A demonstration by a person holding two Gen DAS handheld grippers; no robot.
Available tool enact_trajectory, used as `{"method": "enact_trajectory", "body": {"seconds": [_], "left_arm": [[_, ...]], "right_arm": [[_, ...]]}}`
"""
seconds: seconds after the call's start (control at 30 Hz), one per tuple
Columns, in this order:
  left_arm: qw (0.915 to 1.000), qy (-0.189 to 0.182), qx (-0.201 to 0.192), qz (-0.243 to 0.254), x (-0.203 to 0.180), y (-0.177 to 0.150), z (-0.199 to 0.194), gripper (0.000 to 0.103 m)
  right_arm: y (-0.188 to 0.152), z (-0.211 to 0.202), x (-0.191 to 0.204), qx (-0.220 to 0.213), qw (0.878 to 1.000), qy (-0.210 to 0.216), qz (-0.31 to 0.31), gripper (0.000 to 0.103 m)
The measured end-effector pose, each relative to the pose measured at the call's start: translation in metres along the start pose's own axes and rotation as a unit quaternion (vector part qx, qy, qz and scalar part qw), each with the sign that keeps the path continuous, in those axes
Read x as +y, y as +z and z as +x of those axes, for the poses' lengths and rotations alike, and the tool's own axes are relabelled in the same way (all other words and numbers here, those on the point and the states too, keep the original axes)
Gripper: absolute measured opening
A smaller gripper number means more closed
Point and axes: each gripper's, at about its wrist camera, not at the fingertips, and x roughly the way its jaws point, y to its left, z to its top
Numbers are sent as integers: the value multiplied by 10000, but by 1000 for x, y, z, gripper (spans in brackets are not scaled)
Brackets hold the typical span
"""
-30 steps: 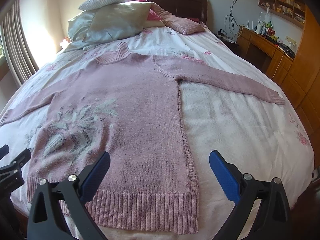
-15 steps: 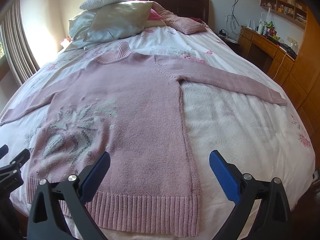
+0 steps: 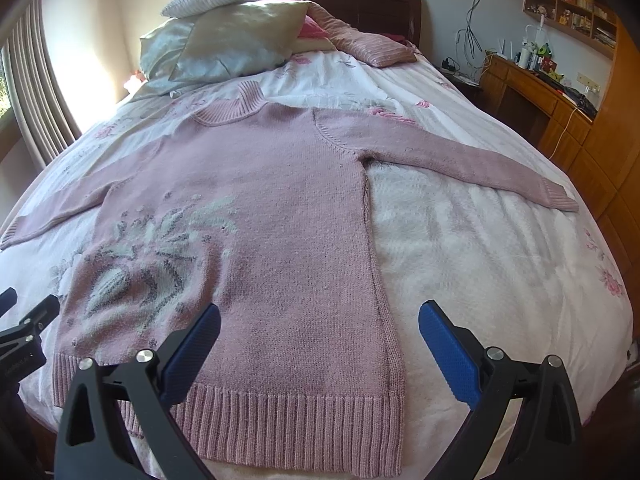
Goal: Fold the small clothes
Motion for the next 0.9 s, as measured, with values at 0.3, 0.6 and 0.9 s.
{"method": "enact_trajectory", "body": {"seconds": [0.3, 0.6, 0.9], "left_arm": [[10000, 30, -4, 27, 1, 1, 0, 100], [10000, 39, -3, 29, 1, 1, 0, 100], [10000, 45, 14, 29, 1, 3, 1, 100]], "right_arm": [[0, 1, 1, -13, 10000, 9, 7, 99], [0, 1, 0, -13, 10000, 7, 5, 99], [1, 1, 0, -7, 10000, 8, 2, 99]]}}
